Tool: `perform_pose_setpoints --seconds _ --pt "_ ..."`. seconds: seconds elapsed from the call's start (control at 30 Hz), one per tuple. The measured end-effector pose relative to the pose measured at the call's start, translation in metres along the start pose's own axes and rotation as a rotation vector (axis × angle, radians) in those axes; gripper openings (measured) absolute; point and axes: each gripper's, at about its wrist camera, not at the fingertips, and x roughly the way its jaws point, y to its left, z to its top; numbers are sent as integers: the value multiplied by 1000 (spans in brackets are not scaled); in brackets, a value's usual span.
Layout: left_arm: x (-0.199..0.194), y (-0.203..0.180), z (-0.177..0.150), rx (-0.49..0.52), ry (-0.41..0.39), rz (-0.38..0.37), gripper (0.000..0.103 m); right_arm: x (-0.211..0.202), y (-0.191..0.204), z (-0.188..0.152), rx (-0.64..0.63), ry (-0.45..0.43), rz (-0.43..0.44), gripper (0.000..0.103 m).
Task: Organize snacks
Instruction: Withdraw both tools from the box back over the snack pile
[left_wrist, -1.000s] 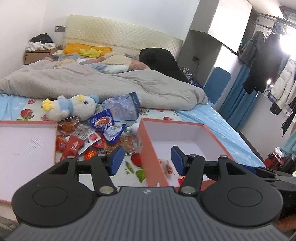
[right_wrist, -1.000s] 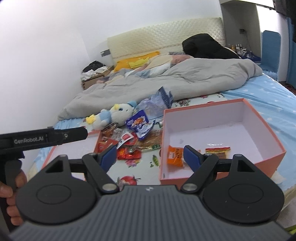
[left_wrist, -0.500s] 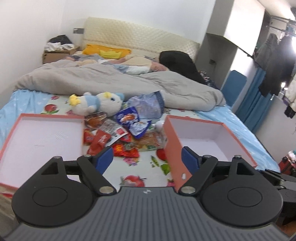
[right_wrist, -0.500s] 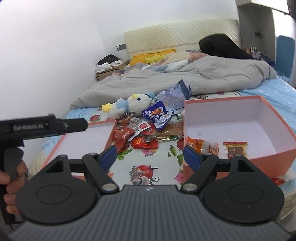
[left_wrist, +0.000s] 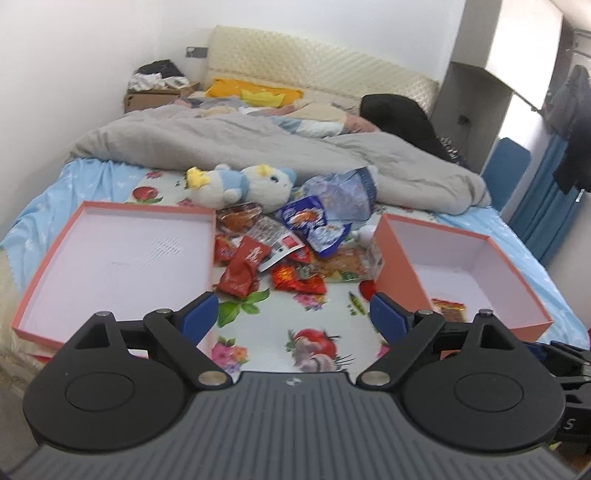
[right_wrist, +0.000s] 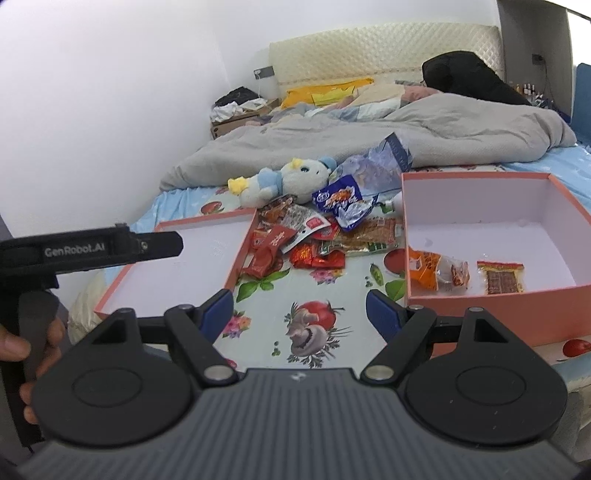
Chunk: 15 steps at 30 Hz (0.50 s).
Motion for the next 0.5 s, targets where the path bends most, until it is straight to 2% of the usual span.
perform_pose_setpoints --seconds 0.2,0.33,0.5 --pt "23 5 -5 1 41 37 92 17 -4 -7 15 35 -7 81" --pt "42 3 -7 29 68 38 92 28 -7 -9 21 50 -16 81" --pt "70 4 -3 15 103 25 92 44 -14 -7 34 41 8 81"
